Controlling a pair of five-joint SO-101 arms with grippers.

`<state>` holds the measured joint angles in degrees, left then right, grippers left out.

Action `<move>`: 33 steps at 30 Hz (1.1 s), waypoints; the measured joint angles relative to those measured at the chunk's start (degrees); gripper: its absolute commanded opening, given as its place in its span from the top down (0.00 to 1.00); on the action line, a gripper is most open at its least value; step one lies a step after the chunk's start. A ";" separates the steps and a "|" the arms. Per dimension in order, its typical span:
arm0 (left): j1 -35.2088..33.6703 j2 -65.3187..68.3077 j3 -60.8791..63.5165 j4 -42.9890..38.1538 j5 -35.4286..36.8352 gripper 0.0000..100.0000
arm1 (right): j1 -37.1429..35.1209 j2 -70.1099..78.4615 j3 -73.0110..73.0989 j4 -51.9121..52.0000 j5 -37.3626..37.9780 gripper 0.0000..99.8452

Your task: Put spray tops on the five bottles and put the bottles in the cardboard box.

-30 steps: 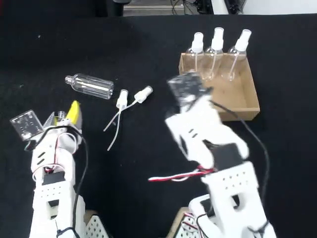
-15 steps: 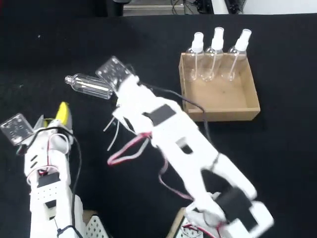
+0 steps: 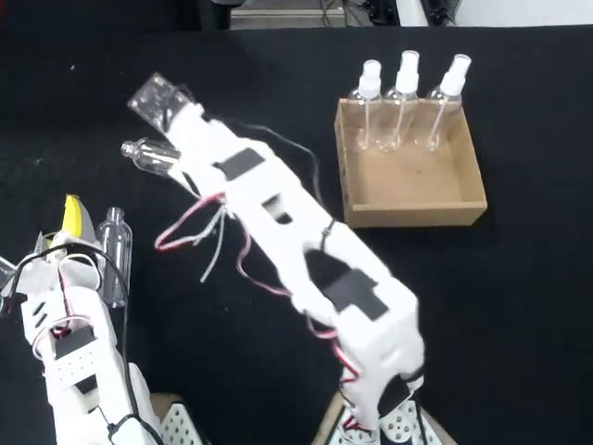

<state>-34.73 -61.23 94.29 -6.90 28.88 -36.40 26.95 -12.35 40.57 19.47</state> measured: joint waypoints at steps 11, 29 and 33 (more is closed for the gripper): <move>-6.68 0.00 -1.41 0.00 3.60 0.75 | -0.44 26.99 -43.78 24.62 0.70 0.66; -7.03 0.00 -1.67 0.00 3.69 0.75 | 5.45 48.62 -80.09 44.57 0.70 0.66; -7.03 0.00 -1.67 0.00 3.69 0.75 | 4.92 48.62 -80.26 44.57 0.70 0.66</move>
<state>-41.76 -61.23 92.62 -6.90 32.57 -31.47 75.56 -92.62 85.14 20.18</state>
